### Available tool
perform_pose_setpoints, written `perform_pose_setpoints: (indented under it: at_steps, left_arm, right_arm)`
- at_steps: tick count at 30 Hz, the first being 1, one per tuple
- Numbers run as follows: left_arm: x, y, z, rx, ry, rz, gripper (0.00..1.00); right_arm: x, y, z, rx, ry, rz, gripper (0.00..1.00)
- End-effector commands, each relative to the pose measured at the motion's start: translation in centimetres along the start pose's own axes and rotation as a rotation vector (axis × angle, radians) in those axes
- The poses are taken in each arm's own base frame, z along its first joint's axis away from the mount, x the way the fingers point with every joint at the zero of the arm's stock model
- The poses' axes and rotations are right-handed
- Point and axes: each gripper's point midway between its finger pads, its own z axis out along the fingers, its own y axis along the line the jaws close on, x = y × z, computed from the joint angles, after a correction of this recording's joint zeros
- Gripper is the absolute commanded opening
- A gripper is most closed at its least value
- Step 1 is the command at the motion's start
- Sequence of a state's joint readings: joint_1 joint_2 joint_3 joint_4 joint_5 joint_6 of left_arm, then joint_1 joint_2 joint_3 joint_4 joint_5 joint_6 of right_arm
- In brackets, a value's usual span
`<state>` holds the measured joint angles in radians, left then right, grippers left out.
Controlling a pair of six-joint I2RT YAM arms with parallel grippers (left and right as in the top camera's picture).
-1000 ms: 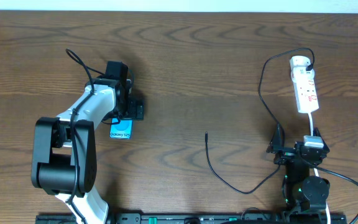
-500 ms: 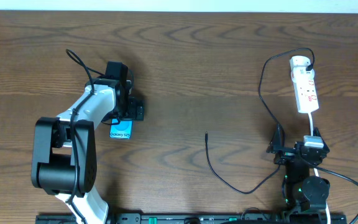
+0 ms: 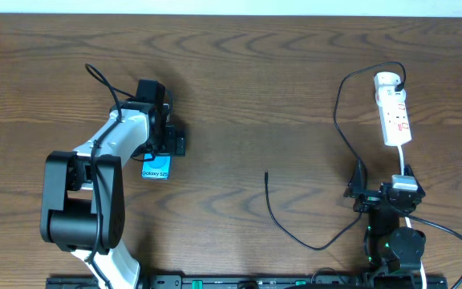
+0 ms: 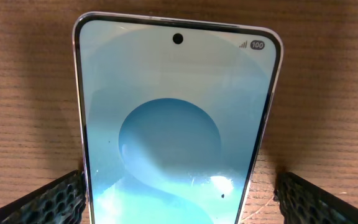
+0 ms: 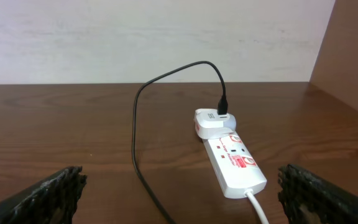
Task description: Plug charger to phone and switch on socket
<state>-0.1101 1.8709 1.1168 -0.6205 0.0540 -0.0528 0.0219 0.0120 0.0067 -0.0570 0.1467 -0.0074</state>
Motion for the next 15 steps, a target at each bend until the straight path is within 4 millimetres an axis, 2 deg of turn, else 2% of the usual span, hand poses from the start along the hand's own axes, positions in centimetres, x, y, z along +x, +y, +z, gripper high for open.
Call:
perform_pose_setpoints:
  at_steps: [1,5,8,12,15]
  left_arm:
    - [0.84,0.05,0.39,0.006,0.023,-0.011,0.98]
    - [0.84,0.05,0.39,0.006,0.023,-0.011,0.99]
    - [0.85,0.05,0.39,0.006,0.023,-0.011,0.97]
    - [0.84,0.05,0.39,0.006,0.023,-0.011,0.85]
    - [0.84,0.05,0.39,0.006,0.023,-0.011,0.8]
  right_arm:
    - [0.07,-0.19,-0.01,0.008,0.002,0.011,0.99]
    - [0.07,-0.18,-0.01,0.007,0.002,0.011,0.99]
    - [0.07,-0.19,-0.01,0.008,0.002,0.011,0.99]
    - [0.07,-0.19,-0.01,0.008,0.002,0.011,0.99]
    - [0.07,-0.18,-0.01,0.007,0.002,0.011,0.99]
